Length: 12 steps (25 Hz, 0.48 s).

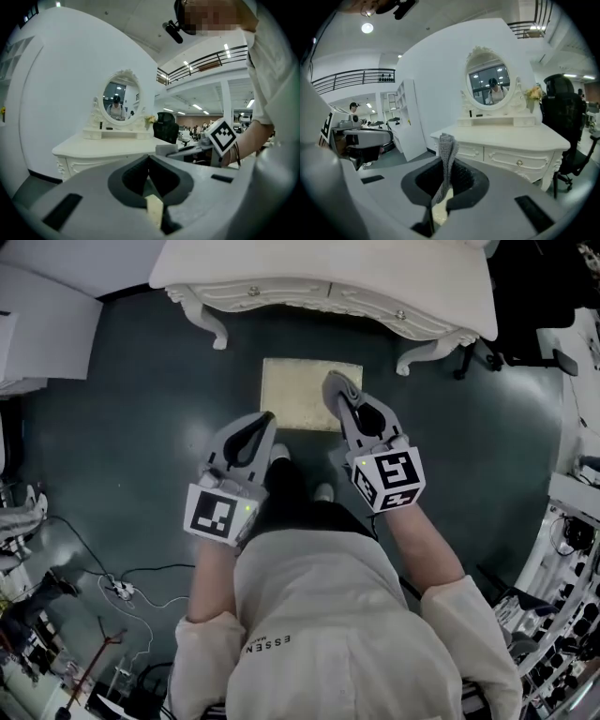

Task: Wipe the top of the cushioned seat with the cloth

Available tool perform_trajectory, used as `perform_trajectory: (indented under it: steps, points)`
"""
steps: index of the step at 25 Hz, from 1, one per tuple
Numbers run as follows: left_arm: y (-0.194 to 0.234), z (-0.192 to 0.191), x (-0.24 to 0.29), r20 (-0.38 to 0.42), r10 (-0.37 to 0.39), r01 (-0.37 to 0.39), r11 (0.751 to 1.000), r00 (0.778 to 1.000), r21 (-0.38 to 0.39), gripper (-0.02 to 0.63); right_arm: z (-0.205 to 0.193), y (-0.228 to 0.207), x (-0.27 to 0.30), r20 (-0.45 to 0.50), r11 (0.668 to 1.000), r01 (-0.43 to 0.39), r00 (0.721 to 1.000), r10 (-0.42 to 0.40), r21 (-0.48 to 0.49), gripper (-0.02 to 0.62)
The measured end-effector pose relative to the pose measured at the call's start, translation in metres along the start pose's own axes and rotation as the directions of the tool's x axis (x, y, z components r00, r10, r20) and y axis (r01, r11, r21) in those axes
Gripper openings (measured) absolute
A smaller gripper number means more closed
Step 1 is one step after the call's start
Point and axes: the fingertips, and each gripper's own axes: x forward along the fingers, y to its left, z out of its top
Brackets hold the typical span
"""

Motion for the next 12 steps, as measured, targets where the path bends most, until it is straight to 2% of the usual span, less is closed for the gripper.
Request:
perform_trajectory:
  steps: [5,12]
  points:
    - [0.054,-0.049,0.032,-0.032,-0.02,0.02,1.0,0.999,0.0,0.002,-0.05,-0.003,0.079,-0.122,0.999,-0.011,0.992,0.014,0.03,0.026]
    - [0.113,-0.123,0.066,-0.069,-0.078,0.069,0.991,0.995,-0.116,0.002,-0.135,-0.005,0.17,-0.28,0.994,0.023,0.96,0.008,0.104,0.026]
